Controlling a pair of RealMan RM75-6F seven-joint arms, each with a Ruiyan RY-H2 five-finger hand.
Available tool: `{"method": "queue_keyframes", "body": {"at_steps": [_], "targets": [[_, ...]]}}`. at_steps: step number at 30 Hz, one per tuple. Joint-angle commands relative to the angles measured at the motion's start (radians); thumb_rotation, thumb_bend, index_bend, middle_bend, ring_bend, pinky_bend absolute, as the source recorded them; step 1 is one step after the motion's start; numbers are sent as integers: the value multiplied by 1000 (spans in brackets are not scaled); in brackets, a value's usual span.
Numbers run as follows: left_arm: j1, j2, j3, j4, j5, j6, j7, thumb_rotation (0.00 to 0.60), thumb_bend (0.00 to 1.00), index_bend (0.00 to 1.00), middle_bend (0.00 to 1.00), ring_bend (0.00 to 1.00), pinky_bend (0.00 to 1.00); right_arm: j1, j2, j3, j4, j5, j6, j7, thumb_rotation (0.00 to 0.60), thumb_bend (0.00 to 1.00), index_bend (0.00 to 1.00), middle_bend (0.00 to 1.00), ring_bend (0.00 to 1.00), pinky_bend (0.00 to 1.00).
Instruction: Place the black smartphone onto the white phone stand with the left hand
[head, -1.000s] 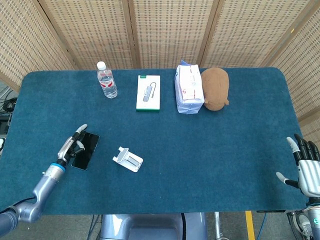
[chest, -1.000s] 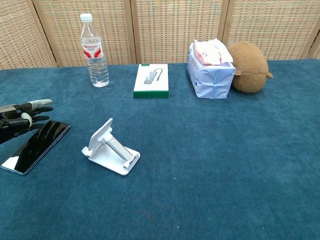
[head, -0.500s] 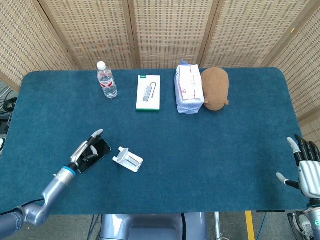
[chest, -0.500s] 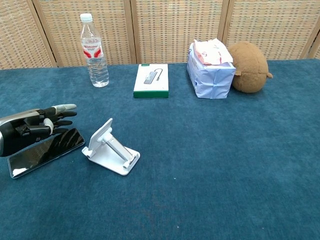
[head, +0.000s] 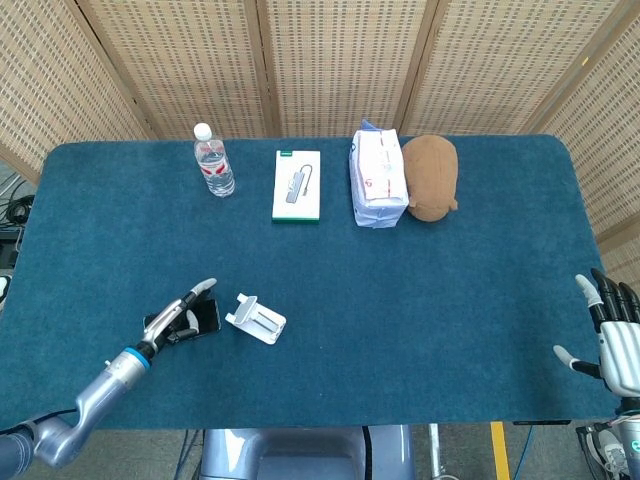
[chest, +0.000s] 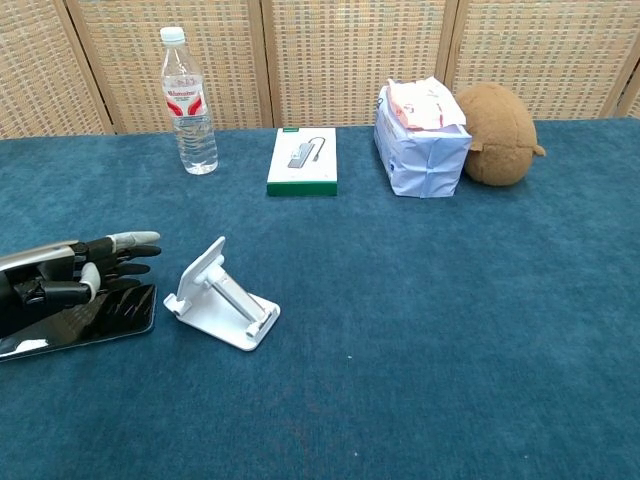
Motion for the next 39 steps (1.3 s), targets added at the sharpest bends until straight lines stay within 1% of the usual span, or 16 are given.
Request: {"method": "queue_keyframes", "body": {"at_steps": [1, 6, 9, 11, 13, 15, 16, 17, 18, 19, 22, 25, 28, 30, 34, 39], "targets": [[2, 3, 13, -8, 18, 34, 1, 600, 1000, 0, 0, 0, 0, 0, 0, 0, 0, 2, -1, 0, 600, 0, 0, 0, 0, 0], [1, 22, 18, -58, 32, 80, 40, 600, 1000, 0, 0, 0, 0, 1, 0, 1, 0, 2, -2, 1, 600, 0, 0, 0, 0, 0], [6, 43, 13, -95, 26, 105, 117, 600, 977, 0, 0, 0, 0, 1, 1, 1, 1, 3, -3, 3, 600, 0, 0, 0, 0, 0], [11, 61, 5, -117, 11, 114, 209, 600, 856, 0, 0, 0, 0, 1, 1, 1, 1, 4, -4, 5, 600, 0, 0, 0, 0, 0], [22, 86, -11, -149, -25, 123, 382, 600, 582, 0, 0, 0, 0, 1, 1, 0, 1, 2, -4, 6, 600, 0, 0, 0, 0, 0], [28, 113, -29, -208, -85, 109, 581, 600, 390, 0, 0, 0, 0, 1, 2, 0, 0, 1, -4, 6, 600, 0, 0, 0, 0, 0], [31, 135, -38, -253, -137, 95, 723, 600, 299, 0, 0, 0, 0, 1, 1, 0, 0, 1, -3, 6, 600, 0, 0, 0, 0, 0], [35, 150, -44, -287, -180, 93, 832, 600, 226, 0, 0, 0, 0, 1, 1, 0, 0, 1, -3, 6, 600, 0, 0, 0, 0, 0], [41, 162, -52, -330, -237, 100, 973, 600, 188, 0, 0, 0, 0, 1, 1, 0, -1, 0, -3, 6, 600, 0, 0, 0, 0, 0], [49, 165, -59, -360, -281, 117, 1071, 600, 148, 0, 0, 0, 0, 1, 2, 0, -1, 0, -3, 5, 600, 0, 0, 0, 0, 0], [70, 152, -73, -446, -398, 189, 1320, 600, 111, 1, 0, 0, 0, 0, 2, -1, -3, -1, -1, 4, 600, 0, 0, 0, 0, 0], [80, 129, -84, -504, -480, 245, 1471, 600, 103, 5, 0, 0, 0, 0, 2, -2, -4, -3, 0, 3, 600, 0, 0, 0, 0, 0], [81, 114, -82, -531, -528, 265, 1560, 600, 104, 6, 4, 3, 13, -1, 3, -2, -3, -4, 1, 7, 600, 0, 0, 0, 0, 0], [82, 106, -81, -543, -560, 281, 1611, 600, 109, 19, 37, 33, 48, -1, 3, 0, -2, -1, 0, 10, 600, 0, 0, 0, 0, 0], [99, 43, -95, -516, -577, 356, 1661, 600, 112, 44, 86, 74, 80, 0, 4, 0, -1, 0, -4, 14, 600, 0, 0, 0, 0, 0], [89, 38, -92, -524, -637, 322, 1709, 600, 116, 57, 96, 82, 88, 0, 4, -2, 0, -3, -3, 15, 600, 0, 0, 0, 0, 0]]}}
